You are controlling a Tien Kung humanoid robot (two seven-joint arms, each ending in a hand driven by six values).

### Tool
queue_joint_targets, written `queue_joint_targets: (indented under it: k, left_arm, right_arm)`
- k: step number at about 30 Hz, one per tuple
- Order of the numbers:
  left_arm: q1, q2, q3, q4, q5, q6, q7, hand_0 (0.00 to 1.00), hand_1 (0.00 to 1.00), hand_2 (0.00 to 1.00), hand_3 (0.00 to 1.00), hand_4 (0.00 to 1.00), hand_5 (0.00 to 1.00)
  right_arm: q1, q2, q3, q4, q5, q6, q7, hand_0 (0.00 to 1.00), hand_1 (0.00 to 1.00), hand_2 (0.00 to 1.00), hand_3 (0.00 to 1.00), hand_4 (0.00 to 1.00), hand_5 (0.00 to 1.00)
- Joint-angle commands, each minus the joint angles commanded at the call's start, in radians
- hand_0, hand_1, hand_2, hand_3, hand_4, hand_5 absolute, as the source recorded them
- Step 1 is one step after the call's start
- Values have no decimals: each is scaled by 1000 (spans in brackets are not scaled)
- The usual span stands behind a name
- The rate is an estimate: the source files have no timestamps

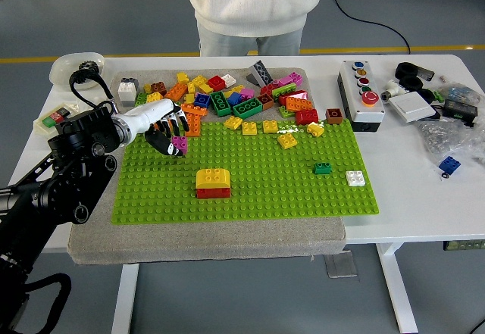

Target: Pick up the brick,pile it on top of brick,press brick,pick up the brick,pile it on top of brick,press brick

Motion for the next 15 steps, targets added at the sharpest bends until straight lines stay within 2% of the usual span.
queue_joint_targets:
  k: [15]
  left_arm:
    - [8, 21, -23, -69, 0, -46, 12, 496, 443, 452, 521, 887, 2]
  right_arm:
    - [0, -2, 6, 0, -1, -1, 0, 740, 646, 713, 589, 807, 373]
